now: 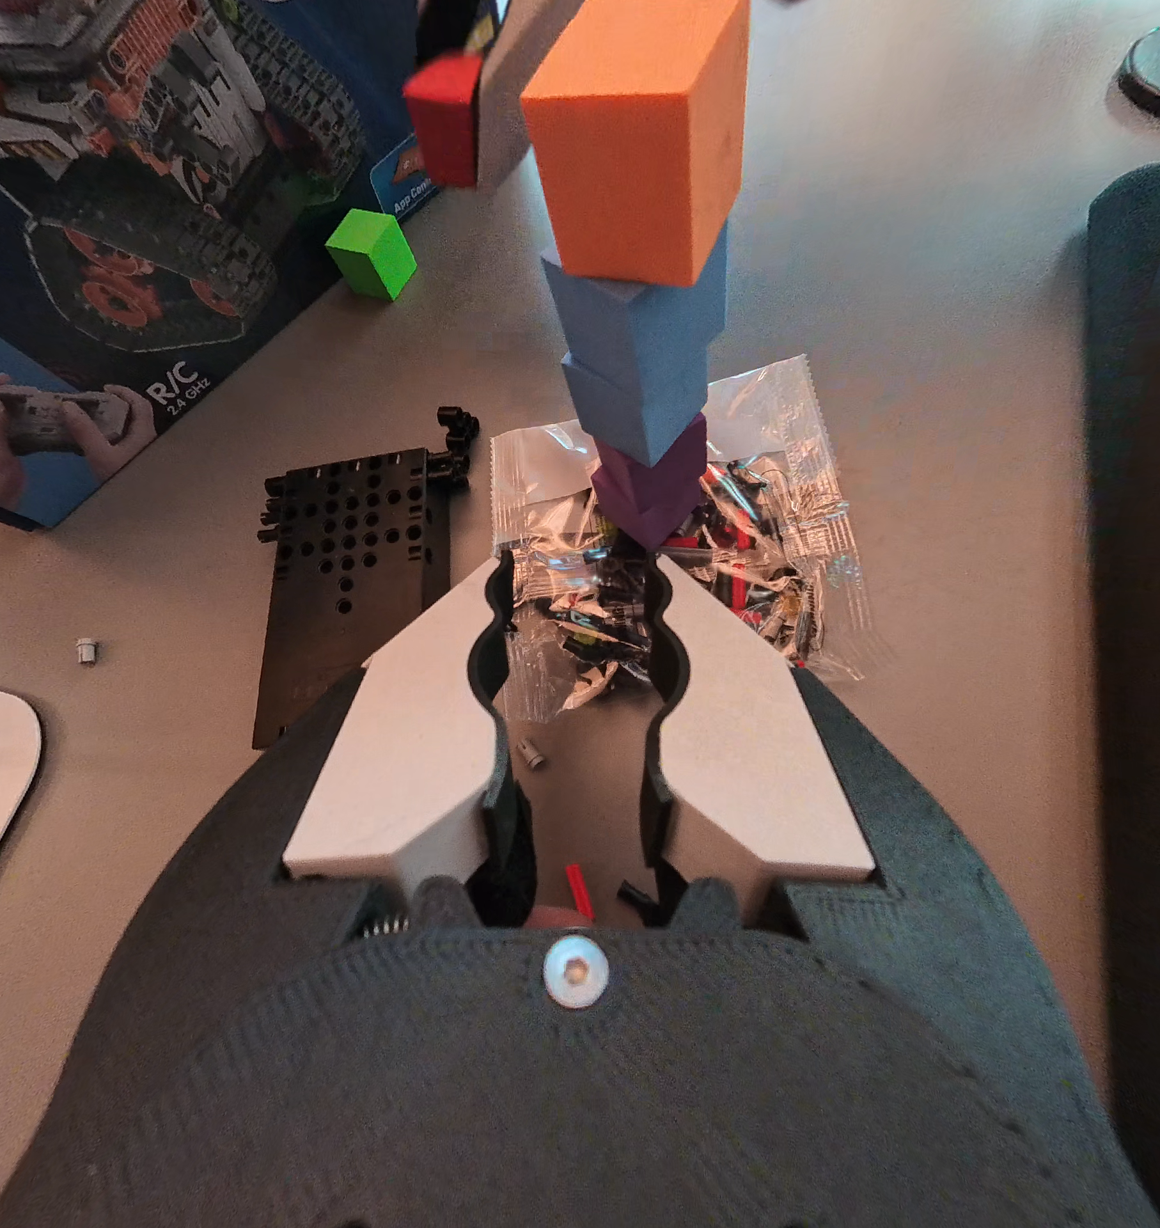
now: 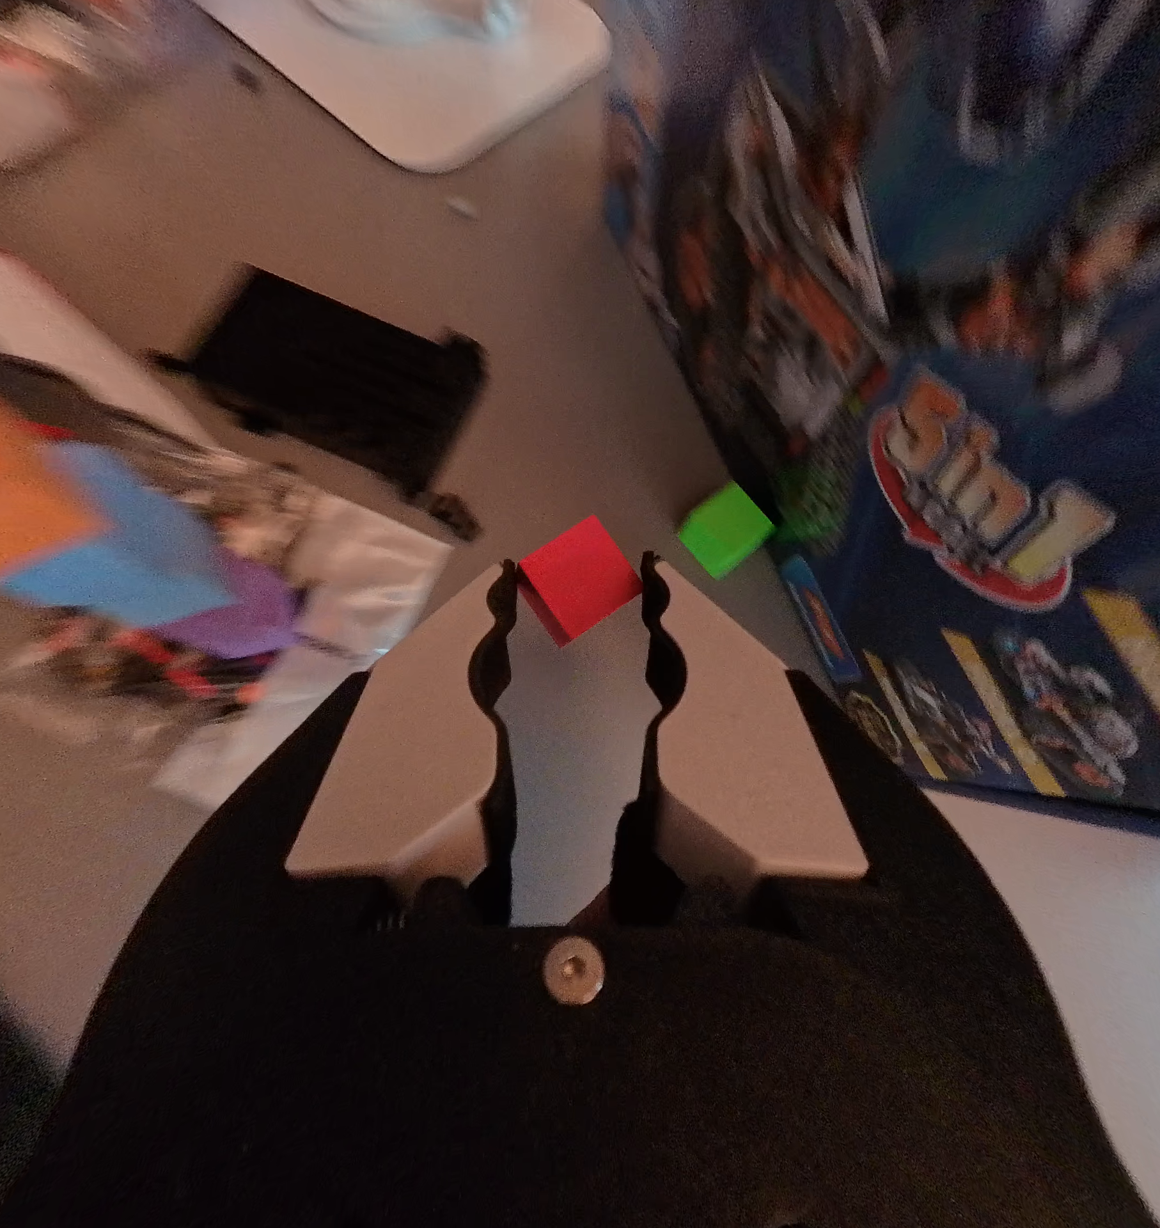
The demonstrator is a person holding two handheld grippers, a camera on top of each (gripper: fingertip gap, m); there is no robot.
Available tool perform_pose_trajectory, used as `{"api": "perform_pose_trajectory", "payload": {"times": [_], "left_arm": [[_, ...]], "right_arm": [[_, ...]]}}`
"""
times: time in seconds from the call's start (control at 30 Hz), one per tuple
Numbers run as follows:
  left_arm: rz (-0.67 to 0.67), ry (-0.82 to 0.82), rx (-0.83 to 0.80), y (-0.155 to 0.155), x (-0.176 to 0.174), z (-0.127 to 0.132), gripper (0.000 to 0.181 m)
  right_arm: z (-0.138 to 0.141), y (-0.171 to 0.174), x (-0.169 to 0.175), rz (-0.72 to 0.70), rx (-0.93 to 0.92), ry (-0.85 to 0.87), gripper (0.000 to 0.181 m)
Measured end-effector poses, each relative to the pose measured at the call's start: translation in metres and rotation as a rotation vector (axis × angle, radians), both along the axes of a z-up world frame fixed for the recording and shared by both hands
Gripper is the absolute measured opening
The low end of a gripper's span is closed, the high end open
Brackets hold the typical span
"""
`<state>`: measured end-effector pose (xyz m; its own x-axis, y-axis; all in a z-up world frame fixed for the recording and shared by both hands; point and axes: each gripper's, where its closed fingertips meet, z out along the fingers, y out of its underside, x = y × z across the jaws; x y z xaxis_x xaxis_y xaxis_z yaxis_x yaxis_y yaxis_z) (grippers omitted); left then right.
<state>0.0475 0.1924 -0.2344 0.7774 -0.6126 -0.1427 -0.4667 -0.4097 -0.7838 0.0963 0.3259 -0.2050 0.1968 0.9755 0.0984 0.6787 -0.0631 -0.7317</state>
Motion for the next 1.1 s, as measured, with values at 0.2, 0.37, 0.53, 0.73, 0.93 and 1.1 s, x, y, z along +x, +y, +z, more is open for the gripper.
{"api": "perform_pose_trajectory", "payload": {"times": [0.2,0.37,0.53,0.73,0.93,1.1], "left_arm": [[0.000,-0.006,0.007,0.000,0.001,0.002,0.038],[-0.002,-0.008,0.010,-0.002,0.001,0.003,0.038],[-0.006,-0.012,0.016,-0.002,0.002,0.005,0.038],[-0.008,-0.013,0.016,-0.002,0.002,0.005,0.038],[-0.006,-0.013,0.019,-0.002,0.002,0.006,0.038],[-0.004,-0.018,0.022,-0.002,0.001,0.007,0.038]], "right_arm": [[0.090,-0.101,-0.015,0.331,-0.021,0.065,0.037],[0.097,-0.129,-0.020,0.427,-0.001,-0.035,0.037],[0.082,-0.126,-0.023,0.413,-0.012,-0.098,0.037],[0.074,-0.122,-0.023,0.407,-0.026,-0.125,0.038],[0.076,-0.123,-0.024,0.414,-0.024,-0.099,0.047],[0.106,-0.106,-0.018,0.347,0.018,0.037,0.050]]}}
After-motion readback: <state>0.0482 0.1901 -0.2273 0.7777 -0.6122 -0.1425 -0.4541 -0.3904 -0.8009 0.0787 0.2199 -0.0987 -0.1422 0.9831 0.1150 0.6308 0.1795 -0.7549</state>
